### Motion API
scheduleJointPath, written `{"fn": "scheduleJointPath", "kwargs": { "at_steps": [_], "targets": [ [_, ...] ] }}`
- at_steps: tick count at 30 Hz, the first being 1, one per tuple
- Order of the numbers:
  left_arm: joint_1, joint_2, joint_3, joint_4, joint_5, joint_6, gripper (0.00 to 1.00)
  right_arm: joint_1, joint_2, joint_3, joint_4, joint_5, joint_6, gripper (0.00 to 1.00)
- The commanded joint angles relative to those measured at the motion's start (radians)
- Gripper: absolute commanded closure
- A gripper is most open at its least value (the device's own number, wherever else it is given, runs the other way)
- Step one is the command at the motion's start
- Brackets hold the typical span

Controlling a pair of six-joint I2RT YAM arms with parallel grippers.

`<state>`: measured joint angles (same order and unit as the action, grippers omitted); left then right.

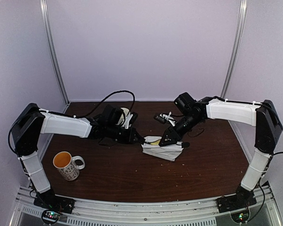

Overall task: Sort the hair-cutting tools
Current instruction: Hold the kit bag at the center of the board.

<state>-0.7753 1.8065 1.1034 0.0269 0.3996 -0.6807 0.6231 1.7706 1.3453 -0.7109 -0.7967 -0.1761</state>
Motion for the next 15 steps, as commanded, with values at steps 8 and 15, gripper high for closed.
{"fn": "scheduleJointPath", "kwargs": {
  "at_steps": [8,15],
  "targets": [
    [0.007,-0.136,-0.123,0.159,0.067,-0.111,1.0,0.027,0.141,0.187,-0.078,-0.015,0.065,0.59],
    [0.007,-0.176,-0.204,0.293,0.092,-0.173,1.0,0.051,0.176,0.218,-0.067,-0.1,0.095,0.64]
  ]
}}
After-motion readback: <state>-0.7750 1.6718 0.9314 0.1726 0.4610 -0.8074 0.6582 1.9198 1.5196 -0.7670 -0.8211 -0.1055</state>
